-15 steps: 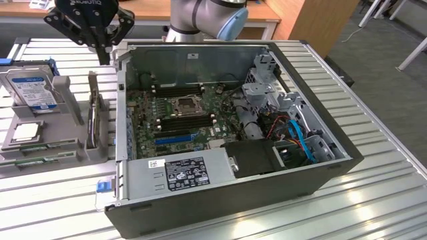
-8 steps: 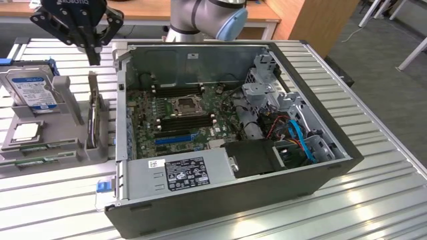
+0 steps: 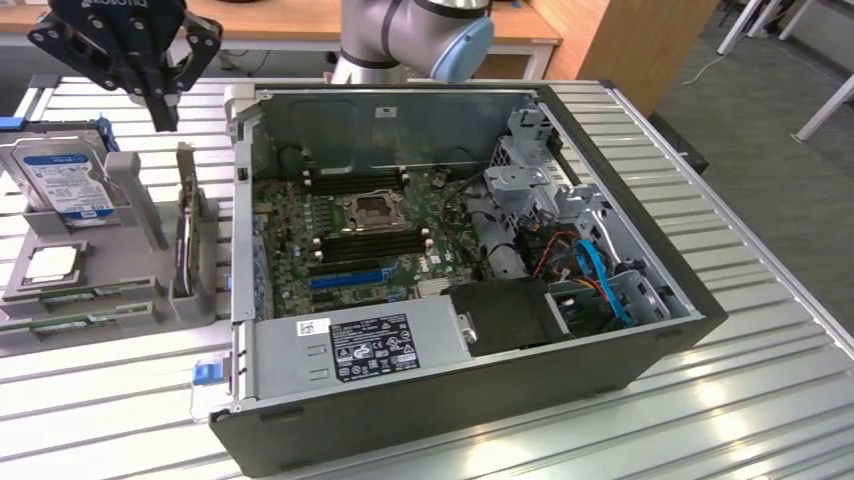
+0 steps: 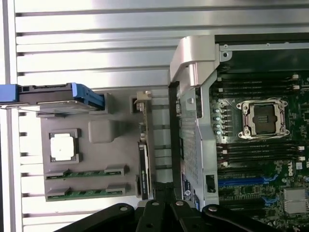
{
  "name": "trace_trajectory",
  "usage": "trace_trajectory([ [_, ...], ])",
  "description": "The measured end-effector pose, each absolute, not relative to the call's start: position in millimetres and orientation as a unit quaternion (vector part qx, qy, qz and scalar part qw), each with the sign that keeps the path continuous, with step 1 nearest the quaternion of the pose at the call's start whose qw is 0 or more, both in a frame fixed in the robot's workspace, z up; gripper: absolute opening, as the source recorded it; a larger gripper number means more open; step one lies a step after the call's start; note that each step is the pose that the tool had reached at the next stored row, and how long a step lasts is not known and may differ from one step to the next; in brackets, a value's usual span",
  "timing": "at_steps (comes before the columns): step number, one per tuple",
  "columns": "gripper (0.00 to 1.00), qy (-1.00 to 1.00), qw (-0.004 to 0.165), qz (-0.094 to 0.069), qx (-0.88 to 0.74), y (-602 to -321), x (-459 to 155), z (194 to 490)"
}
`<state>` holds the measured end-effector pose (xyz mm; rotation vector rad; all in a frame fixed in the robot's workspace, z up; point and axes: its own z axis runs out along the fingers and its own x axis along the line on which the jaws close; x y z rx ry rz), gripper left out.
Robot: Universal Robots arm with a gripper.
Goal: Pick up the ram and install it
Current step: 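Reach for the ram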
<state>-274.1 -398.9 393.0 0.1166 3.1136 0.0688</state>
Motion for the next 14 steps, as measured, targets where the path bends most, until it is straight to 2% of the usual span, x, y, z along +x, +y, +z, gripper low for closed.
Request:
trace_trajectory([
  [14, 0.1, 0.999, 0.013, 0.022, 0.037, -398.8, -307.5, 392.9],
])
